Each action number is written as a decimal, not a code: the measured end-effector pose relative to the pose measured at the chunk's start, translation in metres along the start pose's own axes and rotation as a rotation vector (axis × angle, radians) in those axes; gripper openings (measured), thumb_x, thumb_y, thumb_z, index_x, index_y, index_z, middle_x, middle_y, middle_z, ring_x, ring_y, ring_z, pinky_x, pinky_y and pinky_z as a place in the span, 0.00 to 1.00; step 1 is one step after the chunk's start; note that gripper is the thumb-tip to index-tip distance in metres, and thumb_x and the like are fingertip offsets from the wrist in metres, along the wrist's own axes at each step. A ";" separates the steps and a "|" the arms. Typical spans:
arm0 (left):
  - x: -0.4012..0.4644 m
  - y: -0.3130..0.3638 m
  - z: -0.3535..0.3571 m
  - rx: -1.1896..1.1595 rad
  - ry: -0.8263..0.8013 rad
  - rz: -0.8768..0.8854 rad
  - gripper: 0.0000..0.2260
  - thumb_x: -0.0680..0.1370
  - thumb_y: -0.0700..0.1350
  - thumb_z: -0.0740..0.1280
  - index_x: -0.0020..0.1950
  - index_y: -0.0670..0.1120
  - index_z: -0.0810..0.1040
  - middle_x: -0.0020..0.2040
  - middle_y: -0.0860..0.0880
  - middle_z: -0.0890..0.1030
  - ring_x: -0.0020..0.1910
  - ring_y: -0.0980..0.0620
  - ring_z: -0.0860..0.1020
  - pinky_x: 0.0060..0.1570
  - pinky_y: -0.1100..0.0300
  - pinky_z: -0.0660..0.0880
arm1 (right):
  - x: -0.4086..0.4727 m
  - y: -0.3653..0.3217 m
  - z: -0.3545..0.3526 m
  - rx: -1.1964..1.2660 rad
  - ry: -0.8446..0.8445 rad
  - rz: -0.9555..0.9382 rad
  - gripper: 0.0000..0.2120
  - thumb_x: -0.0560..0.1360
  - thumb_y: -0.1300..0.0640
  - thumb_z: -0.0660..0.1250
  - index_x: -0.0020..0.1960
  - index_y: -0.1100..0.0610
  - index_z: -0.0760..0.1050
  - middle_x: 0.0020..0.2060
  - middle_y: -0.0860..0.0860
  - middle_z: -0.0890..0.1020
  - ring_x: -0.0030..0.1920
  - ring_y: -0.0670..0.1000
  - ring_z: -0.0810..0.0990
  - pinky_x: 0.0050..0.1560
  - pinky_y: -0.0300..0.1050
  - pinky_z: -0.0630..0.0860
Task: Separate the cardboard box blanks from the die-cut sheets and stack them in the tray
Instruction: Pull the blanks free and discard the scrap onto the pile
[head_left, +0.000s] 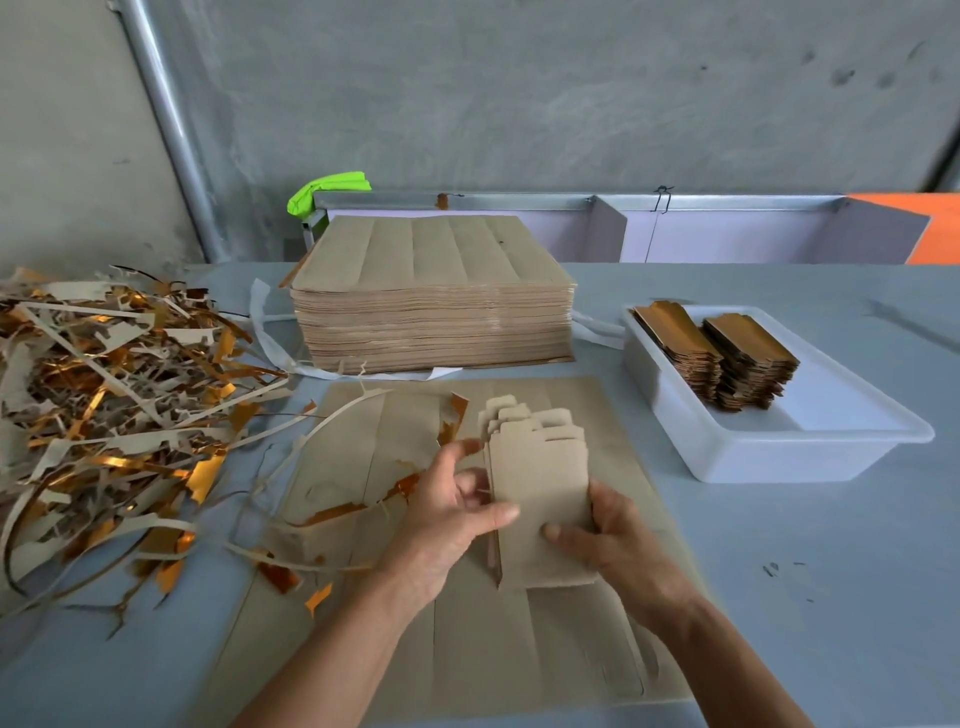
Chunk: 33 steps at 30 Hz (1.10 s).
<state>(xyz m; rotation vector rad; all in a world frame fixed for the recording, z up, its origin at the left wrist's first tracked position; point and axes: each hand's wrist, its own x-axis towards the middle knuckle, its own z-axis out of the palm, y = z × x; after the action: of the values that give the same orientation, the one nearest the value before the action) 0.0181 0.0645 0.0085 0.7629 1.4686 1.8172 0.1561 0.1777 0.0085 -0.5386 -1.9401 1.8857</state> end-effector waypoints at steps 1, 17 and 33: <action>-0.001 -0.003 0.000 0.048 -0.014 -0.003 0.23 0.70 0.26 0.68 0.59 0.46 0.74 0.49 0.45 0.84 0.49 0.50 0.82 0.45 0.63 0.77 | 0.001 0.000 -0.001 0.021 0.011 -0.014 0.17 0.73 0.73 0.64 0.60 0.62 0.75 0.52 0.60 0.83 0.54 0.62 0.80 0.56 0.60 0.77; -0.006 -0.014 0.007 1.441 0.175 1.125 0.08 0.73 0.33 0.65 0.41 0.41 0.83 0.40 0.44 0.82 0.39 0.48 0.82 0.41 0.56 0.80 | 0.013 -0.030 -0.007 0.536 0.291 0.368 0.24 0.71 0.45 0.69 0.56 0.64 0.74 0.48 0.64 0.82 0.47 0.62 0.83 0.42 0.55 0.81; 0.011 0.005 -0.005 0.221 0.103 -0.099 0.16 0.72 0.44 0.73 0.58 0.51 0.75 0.53 0.50 0.81 0.53 0.52 0.80 0.54 0.54 0.78 | -0.002 -0.004 -0.023 0.043 0.087 -0.107 0.12 0.74 0.70 0.66 0.53 0.57 0.79 0.46 0.56 0.83 0.48 0.55 0.82 0.48 0.48 0.81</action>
<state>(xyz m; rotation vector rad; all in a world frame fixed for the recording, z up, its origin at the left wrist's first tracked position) 0.0068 0.0694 0.0125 0.6967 1.7639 1.6602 0.1695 0.1968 0.0136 -0.4859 -1.8319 1.8024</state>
